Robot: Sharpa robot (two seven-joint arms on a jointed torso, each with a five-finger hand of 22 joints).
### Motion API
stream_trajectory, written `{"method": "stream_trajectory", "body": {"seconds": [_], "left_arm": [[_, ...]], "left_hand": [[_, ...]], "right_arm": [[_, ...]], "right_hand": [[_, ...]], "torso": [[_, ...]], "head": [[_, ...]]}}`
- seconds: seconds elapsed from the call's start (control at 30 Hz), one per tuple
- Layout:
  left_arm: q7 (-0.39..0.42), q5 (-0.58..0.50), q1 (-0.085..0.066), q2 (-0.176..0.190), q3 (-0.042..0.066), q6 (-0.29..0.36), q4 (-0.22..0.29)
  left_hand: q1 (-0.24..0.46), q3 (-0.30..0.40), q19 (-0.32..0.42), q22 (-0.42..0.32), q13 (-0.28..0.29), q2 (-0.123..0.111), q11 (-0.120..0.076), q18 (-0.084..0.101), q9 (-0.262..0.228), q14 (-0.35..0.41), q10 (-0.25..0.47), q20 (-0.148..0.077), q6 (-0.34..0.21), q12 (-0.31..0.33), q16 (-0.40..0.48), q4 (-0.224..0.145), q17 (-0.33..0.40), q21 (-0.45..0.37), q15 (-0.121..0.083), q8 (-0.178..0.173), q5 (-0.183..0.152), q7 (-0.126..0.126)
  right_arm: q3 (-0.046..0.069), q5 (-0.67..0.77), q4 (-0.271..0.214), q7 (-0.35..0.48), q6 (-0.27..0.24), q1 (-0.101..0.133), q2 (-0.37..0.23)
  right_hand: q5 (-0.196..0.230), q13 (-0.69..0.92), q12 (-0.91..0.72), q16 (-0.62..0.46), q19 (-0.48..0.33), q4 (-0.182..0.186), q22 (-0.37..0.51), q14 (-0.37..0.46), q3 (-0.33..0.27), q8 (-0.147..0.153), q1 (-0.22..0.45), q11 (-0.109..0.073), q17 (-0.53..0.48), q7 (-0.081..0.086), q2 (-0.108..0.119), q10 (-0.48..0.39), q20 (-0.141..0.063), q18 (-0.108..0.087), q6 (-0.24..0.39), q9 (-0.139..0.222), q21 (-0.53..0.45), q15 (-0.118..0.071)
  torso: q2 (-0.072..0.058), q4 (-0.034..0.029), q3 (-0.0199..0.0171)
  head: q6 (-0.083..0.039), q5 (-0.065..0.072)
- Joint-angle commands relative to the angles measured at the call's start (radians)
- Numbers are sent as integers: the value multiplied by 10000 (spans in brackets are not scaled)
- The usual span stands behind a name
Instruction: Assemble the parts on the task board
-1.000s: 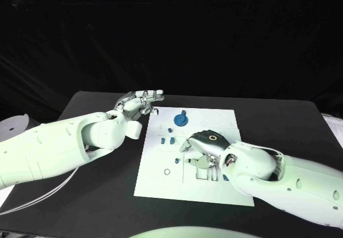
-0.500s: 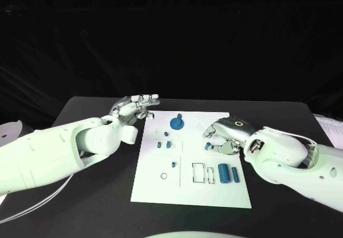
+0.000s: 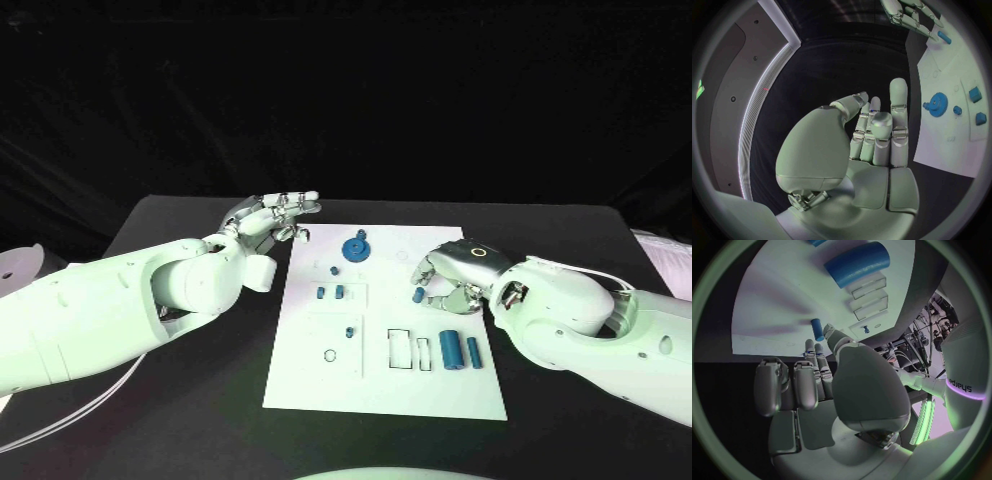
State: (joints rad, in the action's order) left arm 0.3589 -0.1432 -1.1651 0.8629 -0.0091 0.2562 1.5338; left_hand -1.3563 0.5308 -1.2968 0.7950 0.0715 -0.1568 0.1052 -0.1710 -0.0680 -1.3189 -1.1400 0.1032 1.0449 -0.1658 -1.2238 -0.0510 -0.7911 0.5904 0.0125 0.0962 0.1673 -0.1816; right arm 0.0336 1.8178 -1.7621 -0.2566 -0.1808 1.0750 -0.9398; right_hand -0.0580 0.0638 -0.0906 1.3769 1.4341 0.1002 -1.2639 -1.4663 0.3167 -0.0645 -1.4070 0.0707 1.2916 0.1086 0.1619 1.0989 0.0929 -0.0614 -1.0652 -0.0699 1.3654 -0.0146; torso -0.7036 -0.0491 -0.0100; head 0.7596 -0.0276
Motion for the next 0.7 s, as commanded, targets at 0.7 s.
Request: {"method": "stream_trajectory", "body": {"seconds": [0.7], "left_arm": [[-3, -33, -5, 18, 2, -228, 27]], "left_hand": [[-23, -44, 72, -14, -12, 89, -3, -102, 11, 65, 46, 23, -27, -64, 56, -24, 10, -32, 2, 5, -46, -6]], "right_arm": [[-41, 320, 558, 95, 707, -116, 496]], "right_hand": [[27, 9, -126, -20, 68, 179, -29, -560, 618, -209, -289, -205, -24, -78, -477, 1198, -163, -74, -1032, -127, -34, -131]], "torso": [[2, 3, -1]], "head": [[78, -27]]}}
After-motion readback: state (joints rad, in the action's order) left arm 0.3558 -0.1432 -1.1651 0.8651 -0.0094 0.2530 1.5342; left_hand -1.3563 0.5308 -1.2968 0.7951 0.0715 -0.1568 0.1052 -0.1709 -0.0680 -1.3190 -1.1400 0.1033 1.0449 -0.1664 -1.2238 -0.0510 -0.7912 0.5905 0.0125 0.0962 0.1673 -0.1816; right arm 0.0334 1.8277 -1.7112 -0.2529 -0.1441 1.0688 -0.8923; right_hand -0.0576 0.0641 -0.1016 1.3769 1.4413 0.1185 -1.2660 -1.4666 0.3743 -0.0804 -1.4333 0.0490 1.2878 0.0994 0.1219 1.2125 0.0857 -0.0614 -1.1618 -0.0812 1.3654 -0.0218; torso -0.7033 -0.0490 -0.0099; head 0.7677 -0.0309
